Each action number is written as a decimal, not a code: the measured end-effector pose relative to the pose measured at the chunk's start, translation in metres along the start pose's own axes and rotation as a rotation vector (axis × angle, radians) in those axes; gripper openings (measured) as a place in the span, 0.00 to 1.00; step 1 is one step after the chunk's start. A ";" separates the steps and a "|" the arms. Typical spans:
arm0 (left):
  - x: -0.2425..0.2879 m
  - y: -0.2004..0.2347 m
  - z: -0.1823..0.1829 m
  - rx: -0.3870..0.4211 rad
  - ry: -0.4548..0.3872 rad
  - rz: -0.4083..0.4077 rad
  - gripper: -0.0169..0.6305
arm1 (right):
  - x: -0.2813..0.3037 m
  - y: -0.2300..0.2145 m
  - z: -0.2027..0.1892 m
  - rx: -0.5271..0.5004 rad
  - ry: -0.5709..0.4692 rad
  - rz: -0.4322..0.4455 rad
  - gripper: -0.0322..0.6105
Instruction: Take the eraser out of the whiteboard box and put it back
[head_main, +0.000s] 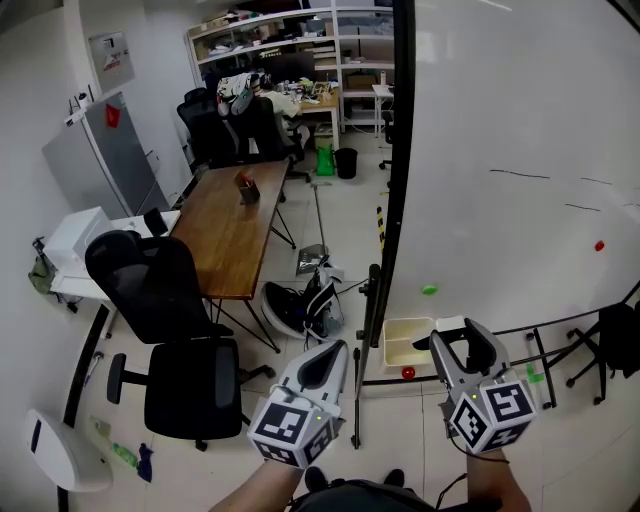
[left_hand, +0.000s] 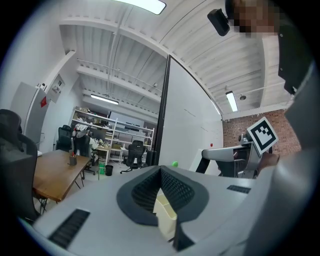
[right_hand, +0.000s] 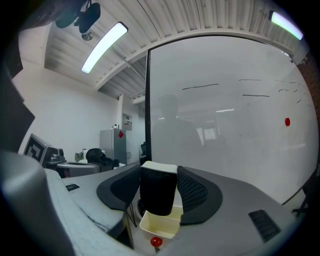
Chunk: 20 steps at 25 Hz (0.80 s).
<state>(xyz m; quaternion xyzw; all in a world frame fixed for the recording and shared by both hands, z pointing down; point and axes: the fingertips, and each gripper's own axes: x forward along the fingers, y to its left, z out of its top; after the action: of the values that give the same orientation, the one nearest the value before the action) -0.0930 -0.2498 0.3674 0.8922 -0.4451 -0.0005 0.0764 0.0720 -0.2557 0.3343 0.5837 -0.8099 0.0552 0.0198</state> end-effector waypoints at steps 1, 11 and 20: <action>0.003 0.003 -0.005 -0.004 0.006 0.003 0.07 | 0.005 -0.001 -0.007 -0.001 0.011 -0.001 0.44; 0.030 0.029 -0.069 -0.041 0.099 0.016 0.07 | 0.048 -0.010 -0.086 -0.005 0.119 0.008 0.44; 0.045 0.048 -0.117 -0.036 0.181 0.033 0.07 | 0.074 -0.018 -0.147 -0.012 0.200 -0.020 0.44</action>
<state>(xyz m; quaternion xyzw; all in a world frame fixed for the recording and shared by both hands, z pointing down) -0.0959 -0.2984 0.4927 0.8796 -0.4510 0.0735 0.1322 0.0610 -0.3148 0.4888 0.5831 -0.7984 0.1080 0.1046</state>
